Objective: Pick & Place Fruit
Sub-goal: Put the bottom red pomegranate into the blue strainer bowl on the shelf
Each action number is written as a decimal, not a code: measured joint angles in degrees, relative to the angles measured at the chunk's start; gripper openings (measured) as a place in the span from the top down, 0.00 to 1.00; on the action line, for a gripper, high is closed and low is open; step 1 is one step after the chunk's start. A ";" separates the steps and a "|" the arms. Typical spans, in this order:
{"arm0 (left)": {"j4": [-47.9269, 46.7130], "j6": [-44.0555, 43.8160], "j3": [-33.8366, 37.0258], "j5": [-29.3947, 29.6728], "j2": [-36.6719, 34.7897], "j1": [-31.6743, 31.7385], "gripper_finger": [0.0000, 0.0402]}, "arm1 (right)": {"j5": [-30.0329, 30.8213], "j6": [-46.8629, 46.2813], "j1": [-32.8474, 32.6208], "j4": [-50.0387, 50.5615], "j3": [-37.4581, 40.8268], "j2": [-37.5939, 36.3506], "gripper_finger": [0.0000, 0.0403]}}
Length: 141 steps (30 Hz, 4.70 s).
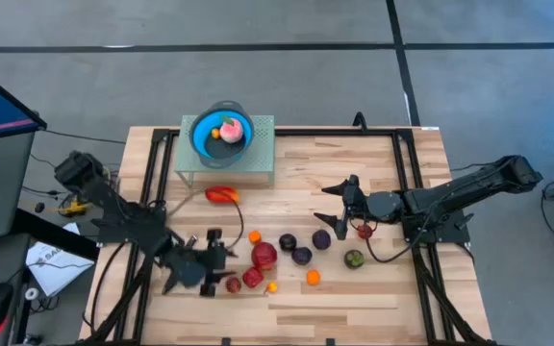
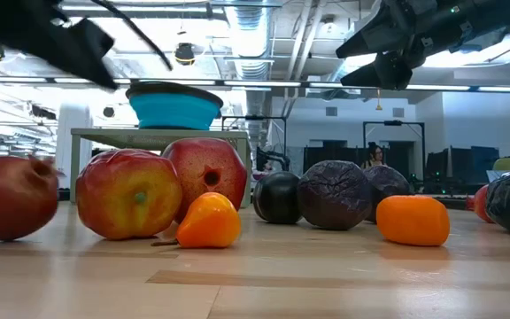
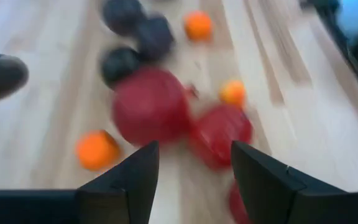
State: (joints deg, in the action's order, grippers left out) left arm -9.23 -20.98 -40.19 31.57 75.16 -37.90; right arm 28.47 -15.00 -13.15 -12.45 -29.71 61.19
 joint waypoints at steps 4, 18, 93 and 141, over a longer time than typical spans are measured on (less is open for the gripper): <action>0.30 3.88 0.09 0.22 -7.28 4.21 0.54 | 0.00 0.00 0.02 0.00 0.00 0.00 0.06; 2.07 13.55 0.09 1.97 -19.69 11.33 0.57 | 0.00 0.00 0.04 -0.08 0.00 0.00 0.06; 25.94 -22.60 -0.04 -17.03 22.75 -2.57 0.44 | 0.09 -4.99 -8.96 -0.26 0.00 0.02 0.06; 36.68 -2.98 1.84 -8.91 3.21 11.73 0.45 | 16.75 14.91 -19.59 -6.10 -2.00 8.83 0.06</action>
State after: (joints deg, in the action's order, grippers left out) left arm 27.45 -23.95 -38.35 22.67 78.37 -26.17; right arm 45.22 -0.09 -32.74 -18.55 -31.71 70.02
